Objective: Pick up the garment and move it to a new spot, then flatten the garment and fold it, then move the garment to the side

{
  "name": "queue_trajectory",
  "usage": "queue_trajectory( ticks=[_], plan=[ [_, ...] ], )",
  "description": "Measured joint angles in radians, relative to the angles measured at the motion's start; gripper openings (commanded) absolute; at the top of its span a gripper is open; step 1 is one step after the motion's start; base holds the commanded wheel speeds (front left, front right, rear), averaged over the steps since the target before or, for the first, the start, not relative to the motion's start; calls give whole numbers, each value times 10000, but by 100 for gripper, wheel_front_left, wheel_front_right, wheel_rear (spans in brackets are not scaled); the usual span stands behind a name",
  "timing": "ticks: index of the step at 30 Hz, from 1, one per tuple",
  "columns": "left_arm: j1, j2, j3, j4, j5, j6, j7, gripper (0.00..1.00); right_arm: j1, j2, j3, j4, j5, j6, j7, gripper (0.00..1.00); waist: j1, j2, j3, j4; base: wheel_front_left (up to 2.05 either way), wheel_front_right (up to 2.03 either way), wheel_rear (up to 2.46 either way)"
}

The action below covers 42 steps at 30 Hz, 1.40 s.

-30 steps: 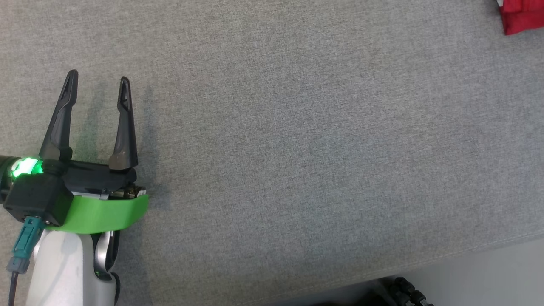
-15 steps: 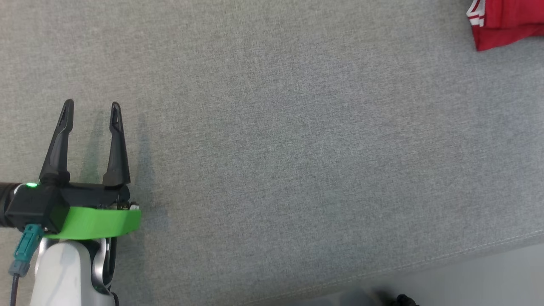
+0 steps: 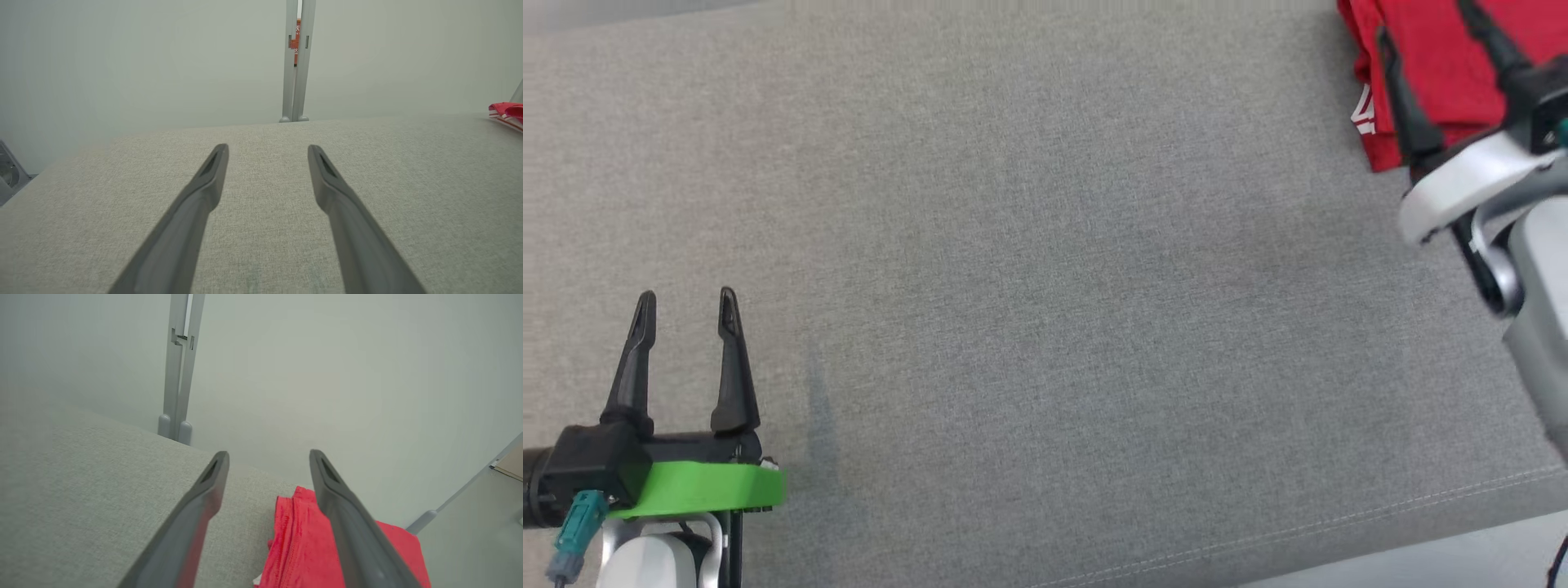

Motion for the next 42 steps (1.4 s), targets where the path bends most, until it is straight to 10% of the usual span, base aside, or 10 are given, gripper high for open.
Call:
queue_trajectory(
  ticks=[18,42],
  plan=[
    [628,-242,79,895,31,-8,0,100,5307,2452,-2138,-2800,-660,-2,-8,100,0,0,-1992,360,0,0,0],
    [1355,-251,184,1572,31,-25,0,100,8000,3609,-3202,-3870,-924,-2,-8,100,-1,0,-3442,1073,0,0,0]
  ],
)
